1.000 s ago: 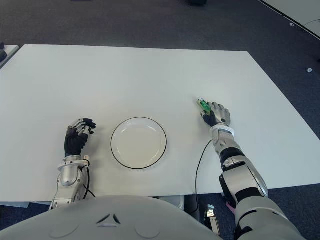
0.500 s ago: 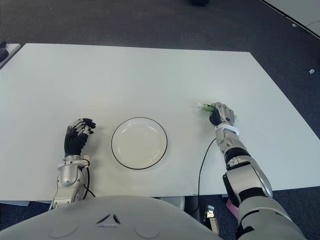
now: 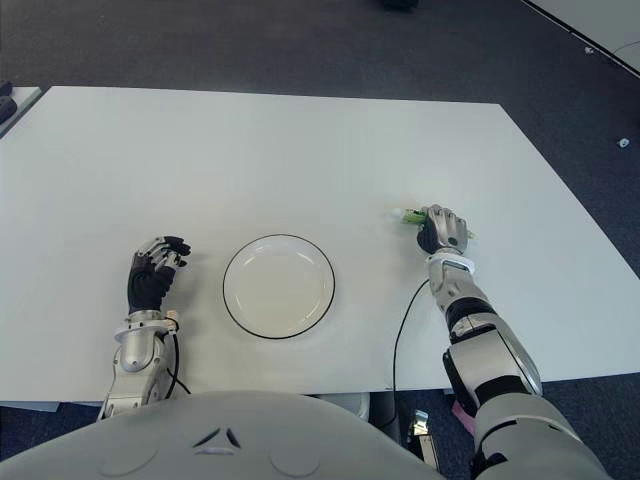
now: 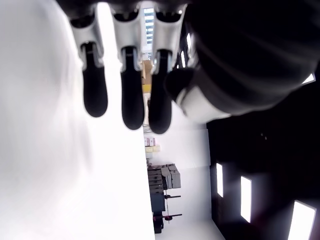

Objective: Put the toothpaste on the table into the plate.

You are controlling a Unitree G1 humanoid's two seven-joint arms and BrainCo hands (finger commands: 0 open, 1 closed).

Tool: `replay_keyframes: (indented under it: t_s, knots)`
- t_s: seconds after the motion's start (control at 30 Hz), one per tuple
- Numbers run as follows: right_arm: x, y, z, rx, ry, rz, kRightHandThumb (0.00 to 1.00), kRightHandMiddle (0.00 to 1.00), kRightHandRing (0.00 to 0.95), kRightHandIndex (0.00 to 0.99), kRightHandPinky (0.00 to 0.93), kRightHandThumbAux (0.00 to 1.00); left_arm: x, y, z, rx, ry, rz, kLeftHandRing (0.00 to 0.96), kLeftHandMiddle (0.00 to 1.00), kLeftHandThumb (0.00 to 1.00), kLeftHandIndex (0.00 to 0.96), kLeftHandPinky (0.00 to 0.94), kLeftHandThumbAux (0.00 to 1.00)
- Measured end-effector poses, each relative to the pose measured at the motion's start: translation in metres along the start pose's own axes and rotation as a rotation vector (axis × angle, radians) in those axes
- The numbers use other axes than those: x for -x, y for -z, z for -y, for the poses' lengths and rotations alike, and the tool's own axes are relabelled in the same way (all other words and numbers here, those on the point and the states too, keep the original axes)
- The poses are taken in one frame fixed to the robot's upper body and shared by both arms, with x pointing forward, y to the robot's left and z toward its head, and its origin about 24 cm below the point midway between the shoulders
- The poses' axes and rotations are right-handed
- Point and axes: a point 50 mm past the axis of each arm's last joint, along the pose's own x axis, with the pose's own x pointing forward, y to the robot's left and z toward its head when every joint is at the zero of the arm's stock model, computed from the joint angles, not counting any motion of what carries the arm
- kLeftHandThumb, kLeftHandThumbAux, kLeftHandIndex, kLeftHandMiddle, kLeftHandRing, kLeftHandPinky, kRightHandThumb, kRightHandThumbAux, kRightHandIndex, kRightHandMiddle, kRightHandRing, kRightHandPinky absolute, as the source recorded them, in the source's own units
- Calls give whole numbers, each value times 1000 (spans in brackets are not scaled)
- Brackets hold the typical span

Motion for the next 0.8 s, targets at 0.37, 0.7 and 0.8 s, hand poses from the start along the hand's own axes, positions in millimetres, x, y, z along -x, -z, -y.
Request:
replay_keyframes:
  t_s: [0.37,0.7,0.8]
  knots:
    - [5,0,-1,-21,63,15,848,540,835,388,813,682,-1,0,0,0,-2,3,462,482,715,427,461,723]
    - [11,-9,4,-115,160,93,849,541,841,391,825,682,-1,-1,-1,1,-4,3,462,480,714,427,466,723]
    - [15,-14,5,-146,182,126,849,542,843,391,830,682,-1,-1,0,2,-3,5,462,480,714,427,463,723]
